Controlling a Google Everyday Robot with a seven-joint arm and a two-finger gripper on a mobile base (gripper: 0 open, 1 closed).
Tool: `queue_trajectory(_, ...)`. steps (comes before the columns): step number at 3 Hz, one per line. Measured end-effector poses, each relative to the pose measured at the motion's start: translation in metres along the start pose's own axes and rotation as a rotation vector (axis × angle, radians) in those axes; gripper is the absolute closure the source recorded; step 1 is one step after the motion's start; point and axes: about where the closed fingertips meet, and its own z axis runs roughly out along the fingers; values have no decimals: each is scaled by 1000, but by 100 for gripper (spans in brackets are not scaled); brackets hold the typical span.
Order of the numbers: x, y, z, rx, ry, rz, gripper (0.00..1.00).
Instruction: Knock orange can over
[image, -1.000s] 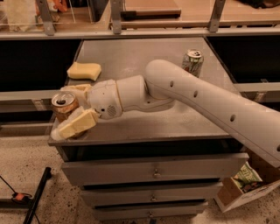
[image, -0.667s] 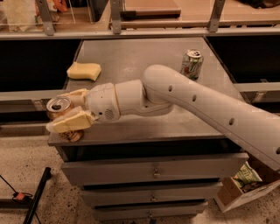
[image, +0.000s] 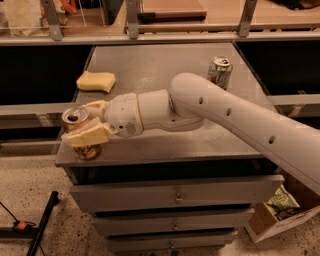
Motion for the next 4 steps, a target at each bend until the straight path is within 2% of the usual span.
queue_trajectory(1,-8,-22,-33,59,84,-22,100)
queue_trajectory(2,-18,-45,-64,110,215,-64,100)
queue_trajectory(3,-22,-61,-77,151,419,-97,100)
queue_trajectory(4,-16,-69,-78,173,645,-98,100)
